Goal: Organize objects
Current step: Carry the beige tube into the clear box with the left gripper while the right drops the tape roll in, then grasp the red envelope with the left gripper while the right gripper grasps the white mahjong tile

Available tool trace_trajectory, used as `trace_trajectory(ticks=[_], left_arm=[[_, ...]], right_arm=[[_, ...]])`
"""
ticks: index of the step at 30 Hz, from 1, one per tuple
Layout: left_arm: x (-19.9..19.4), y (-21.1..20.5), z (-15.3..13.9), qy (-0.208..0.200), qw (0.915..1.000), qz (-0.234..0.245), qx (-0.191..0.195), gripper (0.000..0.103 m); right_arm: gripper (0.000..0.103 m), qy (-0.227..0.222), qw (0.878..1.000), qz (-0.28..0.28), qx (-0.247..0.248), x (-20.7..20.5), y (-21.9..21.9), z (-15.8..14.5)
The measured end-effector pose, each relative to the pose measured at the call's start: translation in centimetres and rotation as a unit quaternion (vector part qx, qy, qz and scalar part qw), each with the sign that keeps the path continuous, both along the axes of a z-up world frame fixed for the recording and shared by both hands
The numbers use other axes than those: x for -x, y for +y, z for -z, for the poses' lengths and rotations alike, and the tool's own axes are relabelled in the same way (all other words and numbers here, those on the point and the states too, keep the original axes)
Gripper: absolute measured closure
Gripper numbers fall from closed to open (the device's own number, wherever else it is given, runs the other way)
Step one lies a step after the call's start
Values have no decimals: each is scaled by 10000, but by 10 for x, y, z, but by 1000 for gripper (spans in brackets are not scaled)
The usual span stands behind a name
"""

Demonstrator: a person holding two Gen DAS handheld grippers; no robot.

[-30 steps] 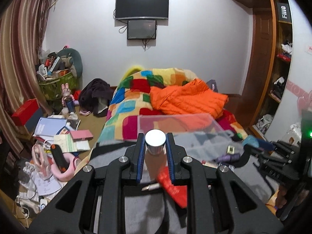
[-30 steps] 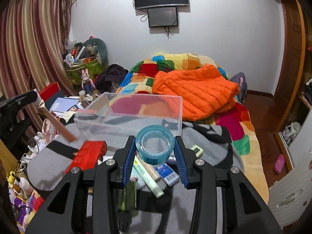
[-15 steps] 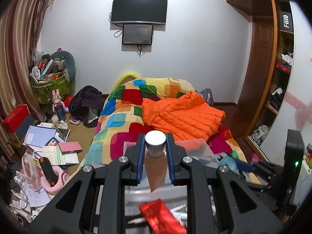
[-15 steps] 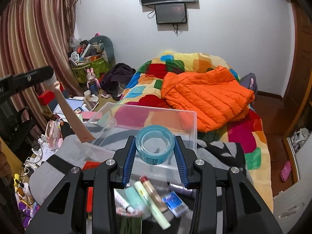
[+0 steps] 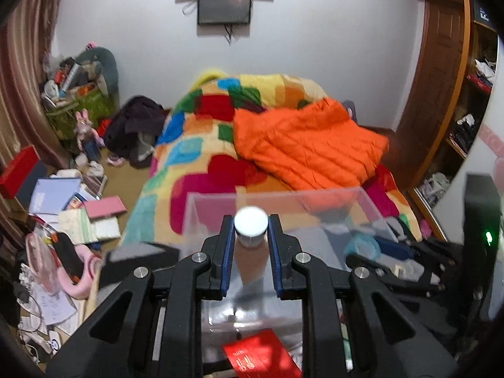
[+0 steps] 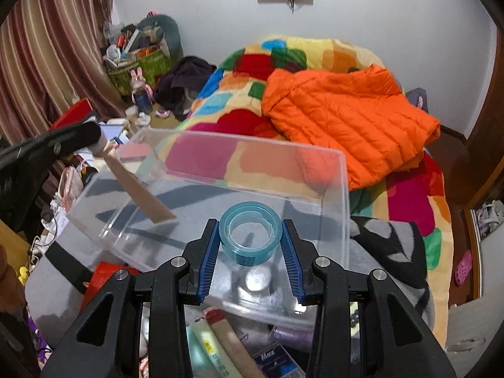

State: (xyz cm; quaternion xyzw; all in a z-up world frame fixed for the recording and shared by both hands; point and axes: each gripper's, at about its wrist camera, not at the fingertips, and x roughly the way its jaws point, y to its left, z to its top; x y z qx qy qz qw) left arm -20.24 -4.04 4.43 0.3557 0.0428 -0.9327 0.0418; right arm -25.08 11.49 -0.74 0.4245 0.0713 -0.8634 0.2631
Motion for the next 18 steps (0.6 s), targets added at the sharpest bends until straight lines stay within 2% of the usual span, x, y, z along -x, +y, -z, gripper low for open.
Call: trace_trajectory(ticks=[4,14,15,18], left_arm=[[-4,11,15,-149,9996,222,123,83],[-17,15,34,-508,9972,550,-62,82],[-20,15,34,-507,9971,568,-56,80],[-31,12,28,-464,9973,573,-42,64]], right_arm=[[67,-77,9999,-107,-97,4,-8,7],[65,-40,9991,-253,-339,-6,-15,10],[61,-34,9991,-239,-346,-7,-13,9],[55,63,9993,-238,-268,-13,-6,2]])
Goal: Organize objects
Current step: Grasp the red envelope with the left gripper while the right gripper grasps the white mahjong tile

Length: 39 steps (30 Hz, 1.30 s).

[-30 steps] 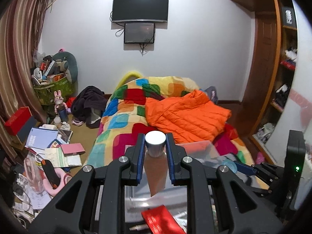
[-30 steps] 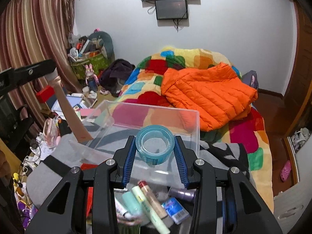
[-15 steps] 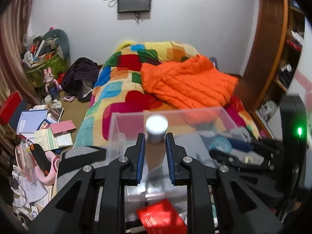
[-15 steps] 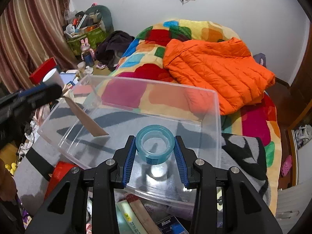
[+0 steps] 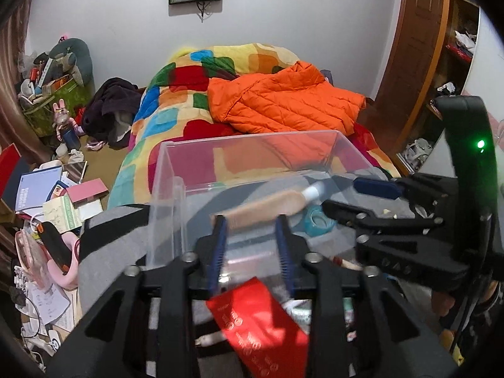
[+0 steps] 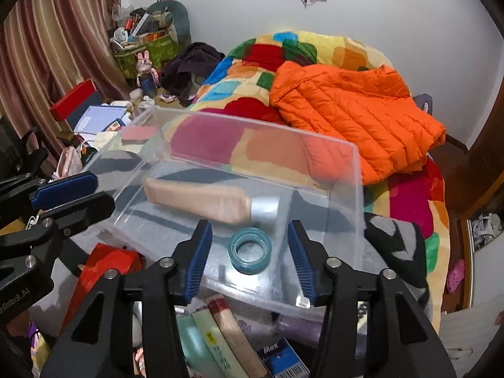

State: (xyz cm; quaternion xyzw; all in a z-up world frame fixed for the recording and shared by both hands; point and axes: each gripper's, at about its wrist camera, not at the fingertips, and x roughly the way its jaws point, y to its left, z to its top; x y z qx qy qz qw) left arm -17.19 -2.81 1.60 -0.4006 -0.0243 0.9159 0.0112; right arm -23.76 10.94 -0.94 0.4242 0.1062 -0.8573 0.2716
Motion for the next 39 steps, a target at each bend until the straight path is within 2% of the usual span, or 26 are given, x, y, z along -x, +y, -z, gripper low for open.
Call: trace_trajectory(ticks=[2,8,10,14,18,25,31,39], left_arm=[[-7,-3,-4,43,10000,-25,3,51],[-24,-4,-5,-4,9999,-84,104,29],[-29,-3,1,-100,9998,-104,117,22],[-35,6,15,-268,9993,-25,255,13],[-29,12,31,-469,9976,-102,503,10],[-11,-4,59,-958,9938,-468,306,10],[-21,-17,68,-969,9935,-562,189,10],[-46,-31,71,-1055,9921,-468,485,10]], right_arm=[[52,84,10000,15,29,-5,6,-6],[41,341,9992,127,154,-18,29,-27],[36,402,9988,204,192,-23,39,-31],[34,517,9977,408,142,-32,61,-33],[32,620,9959,658,-88,-39,85,-23],[30,203,9944,1024,-189,-31,127,12],[30,3,9909,1341,-110,-8,144,28],[30,-380,9949,938,-43,13,121,47]])
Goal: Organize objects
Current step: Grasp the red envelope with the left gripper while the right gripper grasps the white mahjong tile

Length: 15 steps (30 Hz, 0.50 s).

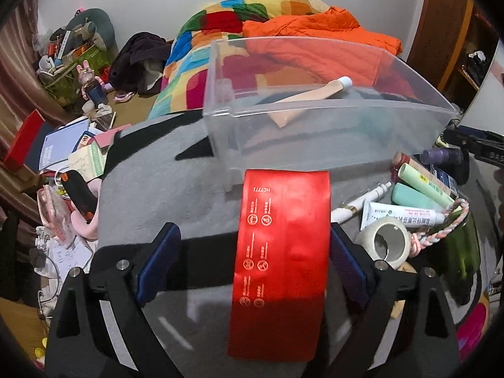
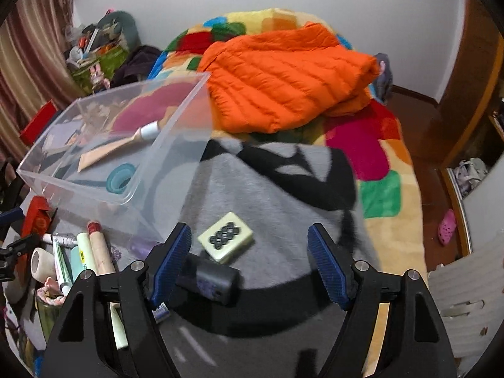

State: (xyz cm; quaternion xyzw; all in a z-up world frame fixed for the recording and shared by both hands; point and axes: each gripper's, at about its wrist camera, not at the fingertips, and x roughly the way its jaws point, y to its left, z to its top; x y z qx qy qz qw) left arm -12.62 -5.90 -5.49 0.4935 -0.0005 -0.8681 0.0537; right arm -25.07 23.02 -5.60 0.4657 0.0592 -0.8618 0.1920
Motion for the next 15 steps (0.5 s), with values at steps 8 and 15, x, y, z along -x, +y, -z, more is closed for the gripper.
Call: trace_trajectory(ticks=[8,15], left_arm=[[24,5,0,41,10000,43,25,10],[25,1,10,42,9998,35,-215,26]], right_arm=[[42,-59,9999,-105,-36,-2,-11,7],[65,-555,9977,26,375,14,-2,17]])
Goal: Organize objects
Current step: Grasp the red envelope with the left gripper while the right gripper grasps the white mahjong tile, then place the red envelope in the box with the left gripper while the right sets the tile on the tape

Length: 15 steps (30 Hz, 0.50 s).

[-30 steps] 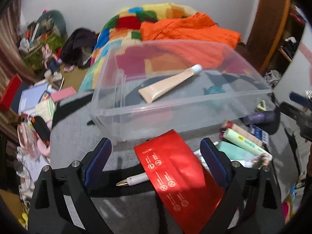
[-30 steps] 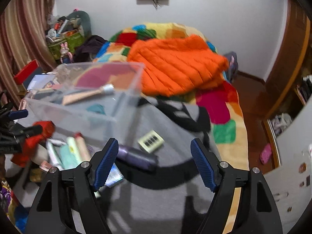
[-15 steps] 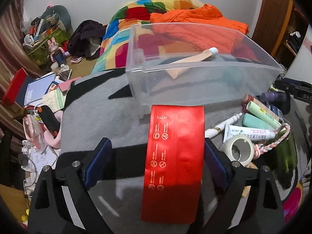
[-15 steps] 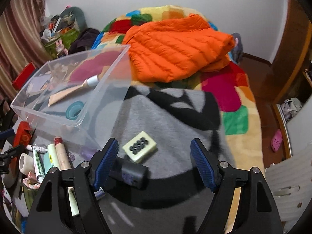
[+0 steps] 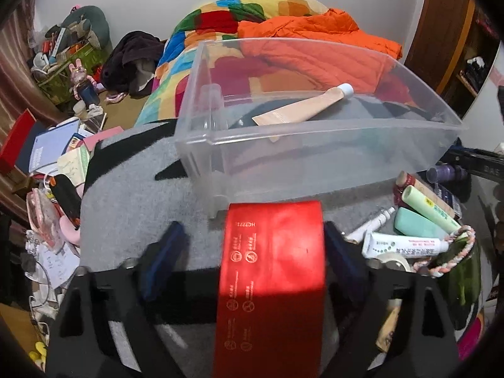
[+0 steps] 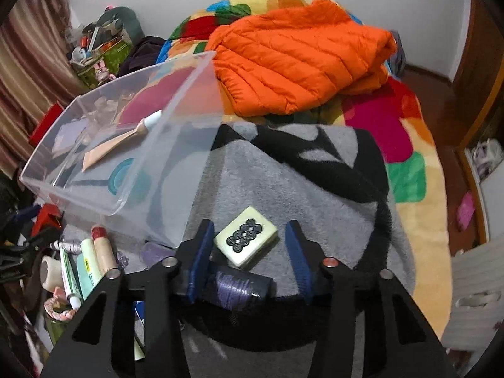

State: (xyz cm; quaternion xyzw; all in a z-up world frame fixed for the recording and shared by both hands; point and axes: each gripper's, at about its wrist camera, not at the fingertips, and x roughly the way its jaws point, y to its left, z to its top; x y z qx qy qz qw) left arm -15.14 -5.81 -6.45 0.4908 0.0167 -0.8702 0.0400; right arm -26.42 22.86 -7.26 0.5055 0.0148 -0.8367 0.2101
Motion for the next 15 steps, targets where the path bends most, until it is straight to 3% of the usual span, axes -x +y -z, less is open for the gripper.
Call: trace_trajectory(ticks=[4,10,15], left_arm=[[-8,-3,-1,18,9999,56,-134,48],[-26,4,-15,336,9992,89,199,48],[-38,0,-35,583,9981,30,174,48]], right_arm=[[65,91,9999,62,-89,-3,-2,-1],[65,488,9979,87,-408,-19,-8,-14],[65,879,9953,85,-388,-35,-7,-38]])
